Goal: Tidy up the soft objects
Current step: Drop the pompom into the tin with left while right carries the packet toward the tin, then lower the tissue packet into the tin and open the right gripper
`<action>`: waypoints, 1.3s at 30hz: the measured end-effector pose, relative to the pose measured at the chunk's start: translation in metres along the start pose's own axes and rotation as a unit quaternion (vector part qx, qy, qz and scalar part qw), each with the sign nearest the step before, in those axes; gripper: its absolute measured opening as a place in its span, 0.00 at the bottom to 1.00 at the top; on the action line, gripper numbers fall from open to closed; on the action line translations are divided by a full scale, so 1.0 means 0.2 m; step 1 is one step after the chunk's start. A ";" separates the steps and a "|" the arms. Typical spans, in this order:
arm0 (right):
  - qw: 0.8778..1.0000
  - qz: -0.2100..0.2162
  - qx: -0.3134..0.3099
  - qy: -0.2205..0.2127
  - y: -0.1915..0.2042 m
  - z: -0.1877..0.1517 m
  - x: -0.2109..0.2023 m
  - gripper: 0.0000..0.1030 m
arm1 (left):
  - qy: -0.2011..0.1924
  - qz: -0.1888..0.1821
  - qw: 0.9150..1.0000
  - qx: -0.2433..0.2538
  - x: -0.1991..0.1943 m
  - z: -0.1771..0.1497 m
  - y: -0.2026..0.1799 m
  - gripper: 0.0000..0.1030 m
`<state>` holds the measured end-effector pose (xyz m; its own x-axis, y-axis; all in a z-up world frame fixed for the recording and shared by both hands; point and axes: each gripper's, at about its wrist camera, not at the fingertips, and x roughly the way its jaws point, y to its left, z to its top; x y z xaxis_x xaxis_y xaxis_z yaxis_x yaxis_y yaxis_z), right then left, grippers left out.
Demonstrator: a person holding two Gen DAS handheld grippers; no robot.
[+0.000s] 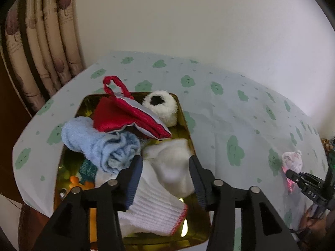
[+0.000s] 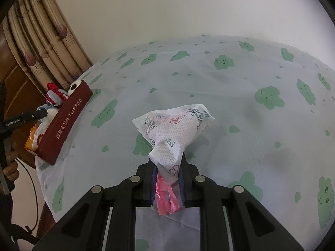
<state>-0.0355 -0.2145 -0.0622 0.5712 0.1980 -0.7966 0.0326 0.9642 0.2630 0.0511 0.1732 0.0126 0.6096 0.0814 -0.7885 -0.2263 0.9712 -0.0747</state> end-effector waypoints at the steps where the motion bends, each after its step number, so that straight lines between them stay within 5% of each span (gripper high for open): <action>1: 1.000 0.000 0.002 0.000 0.00 0.00 0.00 0.17 | -0.002 0.006 1.000 0.004 0.00 0.00 0.00 0.51; 4: 1.000 0.001 0.002 -0.001 0.00 0.00 0.00 0.17 | -0.008 0.028 0.999 0.020 -0.03 0.00 -0.02 0.51; 14: 1.000 0.003 0.008 -0.005 -0.01 0.00 -0.01 0.17 | -0.031 0.003 0.999 -0.032 -0.26 -0.16 -0.03 0.51; 24: 1.000 -0.005 -0.004 -0.005 0.03 0.00 -0.03 0.17 | -0.036 0.071 0.996 -0.040 -0.44 -0.45 0.07 0.51; 32: 0.995 0.032 -0.095 -0.017 0.50 0.03 -0.14 0.17 | -0.030 0.085 0.994 -0.063 -0.48 -0.53 0.22 0.51; 39: 0.982 0.110 -0.152 0.002 0.99 0.10 -0.10 0.19 | -0.015 0.088 0.993 -0.074 -0.48 -0.55 0.27 0.52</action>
<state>-0.0254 -0.0317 0.0169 0.5344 0.4078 -0.7404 -0.3379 0.9060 0.2551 -0.1025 0.1934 0.0169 0.5725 0.2553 -0.7792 -0.4383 0.8984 -0.0277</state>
